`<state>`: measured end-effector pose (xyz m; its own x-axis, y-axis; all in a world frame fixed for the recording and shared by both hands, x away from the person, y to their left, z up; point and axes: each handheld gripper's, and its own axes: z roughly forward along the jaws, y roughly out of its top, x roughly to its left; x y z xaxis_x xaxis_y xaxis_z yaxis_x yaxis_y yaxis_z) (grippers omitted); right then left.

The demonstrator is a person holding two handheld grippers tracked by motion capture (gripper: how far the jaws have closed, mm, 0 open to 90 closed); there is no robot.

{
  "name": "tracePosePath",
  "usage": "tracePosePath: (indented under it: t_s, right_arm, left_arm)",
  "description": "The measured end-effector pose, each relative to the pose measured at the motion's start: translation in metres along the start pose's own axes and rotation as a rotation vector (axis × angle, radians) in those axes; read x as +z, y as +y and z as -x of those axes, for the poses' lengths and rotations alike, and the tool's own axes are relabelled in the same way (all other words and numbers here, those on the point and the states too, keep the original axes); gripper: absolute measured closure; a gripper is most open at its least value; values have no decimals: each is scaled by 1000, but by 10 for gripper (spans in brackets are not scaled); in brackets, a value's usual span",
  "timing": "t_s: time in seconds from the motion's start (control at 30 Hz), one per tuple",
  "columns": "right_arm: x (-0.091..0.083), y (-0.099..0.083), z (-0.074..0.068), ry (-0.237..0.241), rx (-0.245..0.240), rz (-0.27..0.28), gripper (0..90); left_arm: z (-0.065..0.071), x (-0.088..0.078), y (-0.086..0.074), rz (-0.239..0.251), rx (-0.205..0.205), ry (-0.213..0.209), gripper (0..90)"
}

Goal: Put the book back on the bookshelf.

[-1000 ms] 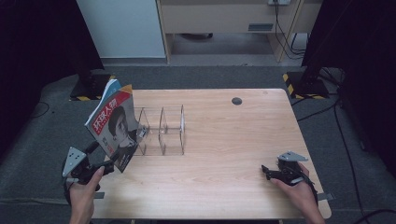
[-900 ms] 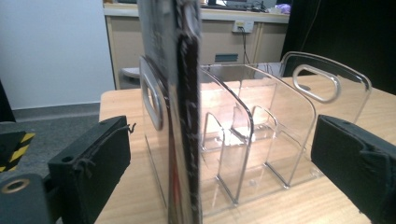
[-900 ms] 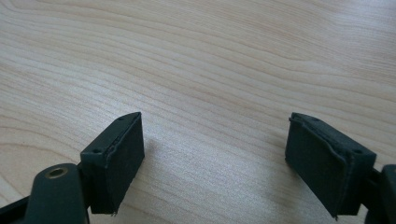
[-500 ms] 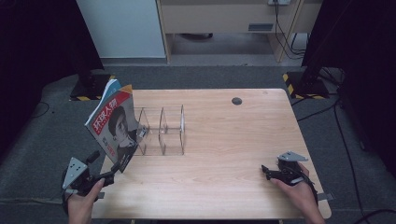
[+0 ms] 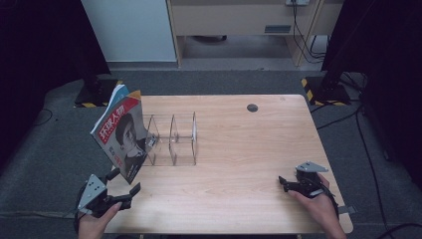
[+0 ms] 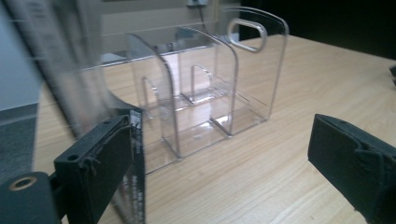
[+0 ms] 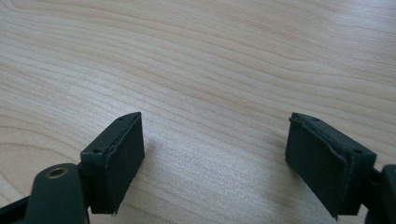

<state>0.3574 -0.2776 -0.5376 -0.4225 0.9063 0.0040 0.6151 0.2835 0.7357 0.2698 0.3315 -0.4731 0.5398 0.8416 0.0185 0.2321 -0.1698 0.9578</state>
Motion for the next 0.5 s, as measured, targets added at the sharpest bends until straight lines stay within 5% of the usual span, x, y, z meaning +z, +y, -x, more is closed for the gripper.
tracePosePath:
  t_s: [0.17,0.5]
  right_arm:
    - [0,0,0,1,-1,-1,198]
    - [0,0,0,5,1,-2,195]
  left_arm:
    - [8,11,3,-29,26,-41,62]
    - [15,40,9,-96,12,-146,61]
